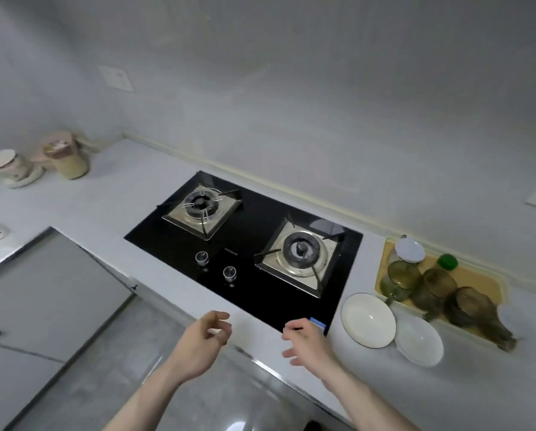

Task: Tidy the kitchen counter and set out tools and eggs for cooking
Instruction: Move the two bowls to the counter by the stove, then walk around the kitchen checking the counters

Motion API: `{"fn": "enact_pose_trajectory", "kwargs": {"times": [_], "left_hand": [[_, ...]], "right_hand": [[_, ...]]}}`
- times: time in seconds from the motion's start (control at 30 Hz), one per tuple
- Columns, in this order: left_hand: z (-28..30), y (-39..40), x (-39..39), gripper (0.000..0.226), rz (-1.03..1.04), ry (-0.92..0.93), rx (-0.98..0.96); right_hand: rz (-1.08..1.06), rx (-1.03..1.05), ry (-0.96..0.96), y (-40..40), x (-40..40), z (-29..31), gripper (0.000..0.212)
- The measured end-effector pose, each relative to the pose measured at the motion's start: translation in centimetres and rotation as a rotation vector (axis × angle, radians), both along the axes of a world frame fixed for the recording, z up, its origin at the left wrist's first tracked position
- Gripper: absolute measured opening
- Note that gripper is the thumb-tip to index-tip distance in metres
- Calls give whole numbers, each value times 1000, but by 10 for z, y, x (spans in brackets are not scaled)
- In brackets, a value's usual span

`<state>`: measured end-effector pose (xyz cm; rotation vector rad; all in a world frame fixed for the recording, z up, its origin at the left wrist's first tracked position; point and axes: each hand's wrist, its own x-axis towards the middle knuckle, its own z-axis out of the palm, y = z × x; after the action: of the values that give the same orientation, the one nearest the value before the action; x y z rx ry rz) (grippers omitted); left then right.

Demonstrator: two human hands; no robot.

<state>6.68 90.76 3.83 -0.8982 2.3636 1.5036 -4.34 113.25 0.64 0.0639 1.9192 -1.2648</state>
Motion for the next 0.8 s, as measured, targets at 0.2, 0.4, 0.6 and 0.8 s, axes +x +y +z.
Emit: {"fn": "enact_pose_trajectory", "kwargs": {"times": [0.2,0.4,0.6,0.8], "left_hand": [[35,-101,73,25,60,94,-165],[59,-209,152,29,230,137,-225],[73,-298,204,29,353,147,-260],[73,-372,207,28,446,168,-259]], "right_hand": [[286,-47,191,-141,19,41,25],[423,-125,295,-274,62,75,24],[550,-175,352,-376,90,92,29],[608,-185,393,-456,80,97,32]]}}
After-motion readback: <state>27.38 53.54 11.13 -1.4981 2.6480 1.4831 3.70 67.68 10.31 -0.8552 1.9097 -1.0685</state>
